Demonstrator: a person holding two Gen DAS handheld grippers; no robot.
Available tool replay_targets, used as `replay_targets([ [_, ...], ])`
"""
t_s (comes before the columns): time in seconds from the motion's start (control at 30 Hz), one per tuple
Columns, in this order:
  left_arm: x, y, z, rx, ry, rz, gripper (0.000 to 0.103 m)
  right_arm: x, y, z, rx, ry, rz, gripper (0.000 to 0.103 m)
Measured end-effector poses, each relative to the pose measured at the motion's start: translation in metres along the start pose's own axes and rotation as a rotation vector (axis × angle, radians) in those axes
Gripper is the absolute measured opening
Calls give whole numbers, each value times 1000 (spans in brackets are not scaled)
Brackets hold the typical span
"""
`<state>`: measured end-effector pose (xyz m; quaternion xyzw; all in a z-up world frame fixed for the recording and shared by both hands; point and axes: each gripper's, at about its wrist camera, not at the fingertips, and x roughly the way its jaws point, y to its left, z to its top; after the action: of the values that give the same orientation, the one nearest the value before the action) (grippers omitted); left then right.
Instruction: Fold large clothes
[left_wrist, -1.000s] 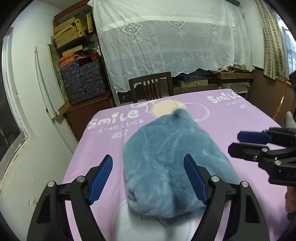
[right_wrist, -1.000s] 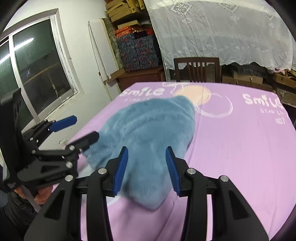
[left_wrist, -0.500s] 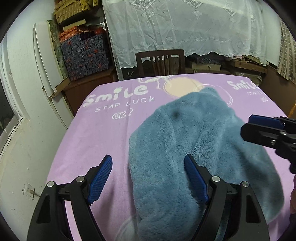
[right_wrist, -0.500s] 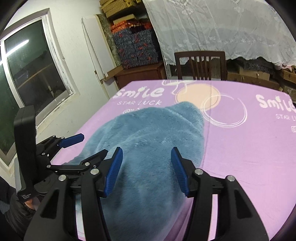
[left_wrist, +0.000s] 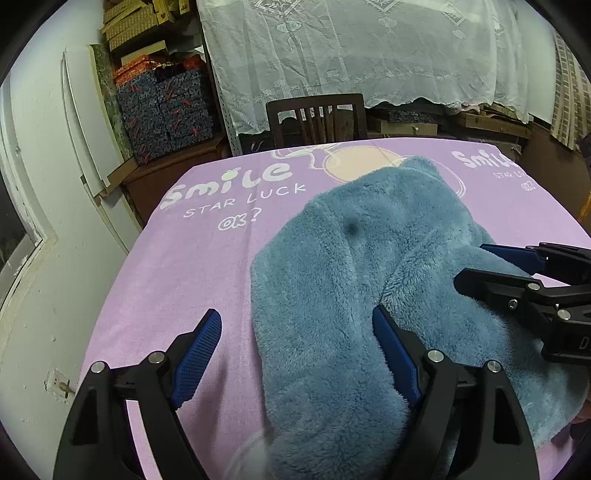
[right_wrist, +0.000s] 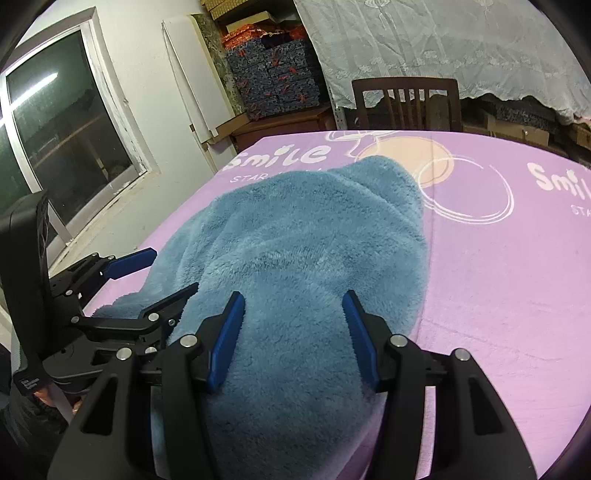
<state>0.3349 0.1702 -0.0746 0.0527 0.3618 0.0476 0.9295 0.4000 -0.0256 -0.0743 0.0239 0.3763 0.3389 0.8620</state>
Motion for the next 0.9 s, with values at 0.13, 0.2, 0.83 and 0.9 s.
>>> replay_targets([
  [0.13, 1, 2, -1, -12, 6, -16, 84, -1, 0, -1, -14, 0, 2, 54],
  [0.2, 1, 2, -1, -13, 7, -17, 84, -1, -1, 0, -17, 3, 4, 54],
  [0.83, -10, 58, 16, -216, 49, -165, 84, -38, 8, 14, 12, -46, 117, 52],
  [0.9, -9, 60, 14, -220, 66, -211, 84, -39, 18, 14, -16, -41, 143, 51],
])
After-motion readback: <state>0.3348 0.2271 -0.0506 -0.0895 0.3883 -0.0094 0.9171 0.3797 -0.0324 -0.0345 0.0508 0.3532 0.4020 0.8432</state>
